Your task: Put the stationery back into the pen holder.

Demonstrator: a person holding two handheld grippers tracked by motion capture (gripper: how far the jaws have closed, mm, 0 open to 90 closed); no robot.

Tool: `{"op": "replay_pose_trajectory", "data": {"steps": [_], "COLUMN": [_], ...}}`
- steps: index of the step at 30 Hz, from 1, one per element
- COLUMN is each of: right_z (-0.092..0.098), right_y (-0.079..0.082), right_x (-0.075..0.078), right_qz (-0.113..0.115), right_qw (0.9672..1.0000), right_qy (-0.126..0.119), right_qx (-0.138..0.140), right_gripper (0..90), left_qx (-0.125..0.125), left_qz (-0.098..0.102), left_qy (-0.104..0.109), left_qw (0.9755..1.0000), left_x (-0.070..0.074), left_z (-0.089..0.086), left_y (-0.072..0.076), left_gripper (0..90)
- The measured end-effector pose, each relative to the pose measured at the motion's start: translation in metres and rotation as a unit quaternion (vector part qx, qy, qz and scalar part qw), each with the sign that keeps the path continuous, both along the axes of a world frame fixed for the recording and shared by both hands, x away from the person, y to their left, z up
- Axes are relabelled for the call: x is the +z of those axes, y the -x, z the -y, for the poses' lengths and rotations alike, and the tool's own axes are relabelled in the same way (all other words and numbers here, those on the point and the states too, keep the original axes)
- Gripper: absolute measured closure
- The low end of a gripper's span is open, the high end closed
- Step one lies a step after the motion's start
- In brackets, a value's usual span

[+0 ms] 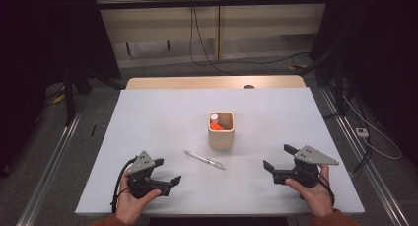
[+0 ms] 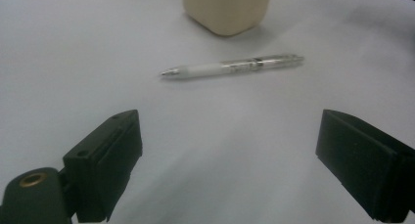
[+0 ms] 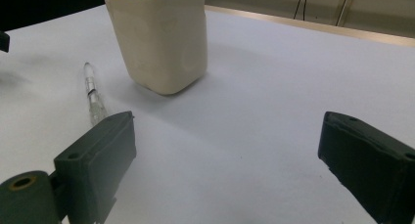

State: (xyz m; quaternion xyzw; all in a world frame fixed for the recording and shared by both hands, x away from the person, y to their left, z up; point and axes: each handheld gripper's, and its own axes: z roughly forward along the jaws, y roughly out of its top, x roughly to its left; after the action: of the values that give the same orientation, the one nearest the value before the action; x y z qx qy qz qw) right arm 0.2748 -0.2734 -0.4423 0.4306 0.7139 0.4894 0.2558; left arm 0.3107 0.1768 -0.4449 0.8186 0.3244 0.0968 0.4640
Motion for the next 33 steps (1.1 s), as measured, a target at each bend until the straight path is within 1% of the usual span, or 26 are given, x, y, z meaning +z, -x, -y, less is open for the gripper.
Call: {"op": "replay_pose_trajectory", "data": {"steps": [1,4,6,8,9,10,13,16,17,18,19,20,23,26,29,30,33], "right_z": [0.001,0.002,0.002,0.002,0.002,0.002,0.002,0.0,0.0,-0.001,-0.001,-0.001,-0.001,0.0,-0.001,-0.001,-0.002], "right_y": [0.002,0.007,0.008,0.008,0.008,0.007,0.007,0.007,0.007,0.006,0.006,0.006,0.006,0.006,0.006,0.006,0.006], "right_x": [-0.001,-0.003,-0.005,-0.004,-0.004,-0.004,-0.005,-0.005,-0.005,-0.005,-0.006,-0.006,-0.006,-0.006,-0.007,-0.007,-0.007], "right_qz": [-0.001,-0.003,-0.004,-0.002,0.0,-0.001,-0.004,-0.004,-0.005,-0.005,-0.006,-0.006,-0.006,-0.007,-0.01,-0.011,-0.01], "right_qw": [1.0,1.0,1.0,1.0,1.0,1.0,1.0,0.9999,0.9999,0.9999,0.9999,0.9999,0.9999,0.9999,0.9999,0.9999,0.9999], "right_qy": [-0.001,0.0,-0.001,-0.004,-0.005,-0.008,-0.006,-0.007,-0.005,-0.005,-0.005,-0.005,-0.006,-0.006,0.001,0.001,0.001], "right_qx": [0.003,0.008,0.008,0.007,0.006,0.004,0.005,0.007,0.009,0.01,0.011,0.011,0.009,0.009,0.007,0.009,0.011], "right_gripper": [7.0,6.7,6.8,6.8,6.8,6.7,6.5,6.6,6.6,6.6,6.6,6.5,6.6,6.6,6.5,6.5,6.3], "left_qx": [-0.001,-0.004,-0.006,-0.004,-0.006,-0.009,-0.016,-0.021,-0.025,-0.028,-0.031,-0.032,-0.042,-0.057,-0.074,-0.078,-0.083], "left_qz": [0.0,-0.004,-0.006,-0.011,-0.013,-0.018,-0.031,-0.037,-0.041,-0.04,-0.039,-0.04,-0.042,-0.046,-0.045,-0.047,-0.047], "left_qy": [-0.002,0.002,0.001,0.004,0.007,0.005,0.008,0.01,0.004,0.007,0.005,0.006,0.004,-0.001,0.002,0.005,0.002], "left_qw": [1.0,1.0,1.0,0.9999,0.9999,0.9998,0.9994,0.999,0.9989,0.9988,0.9988,0.9987,0.9982,0.9973,0.9963,0.9958,0.9955], "left_x": [0.0,0.001,0.003,0.004,0.005,0.005,0.007,0.008,0.009,0.009,0.009,0.01,0.01,0.01,0.011,0.011,0.012], "left_z": [0.001,0.004,0.005,0.006,0.007,0.008,0.011,0.013,0.014,0.015,0.016,0.018,0.022,0.028,0.035,0.037,0.042], "left_y": [0.001,0.001,0.001,0.001,0.0,0.0,0.0,-0.001,-0.001,-0.001,-0.002,-0.002,-0.004,-0.006,-0.008,-0.009,-0.012], "left_gripper": [11.9,12.8,15.3,17.6,20.5,22.8,31.3,39.9,43.2,48.0,52.4,54.0,64.4,76.5,89.5,90.0,90.0]}}
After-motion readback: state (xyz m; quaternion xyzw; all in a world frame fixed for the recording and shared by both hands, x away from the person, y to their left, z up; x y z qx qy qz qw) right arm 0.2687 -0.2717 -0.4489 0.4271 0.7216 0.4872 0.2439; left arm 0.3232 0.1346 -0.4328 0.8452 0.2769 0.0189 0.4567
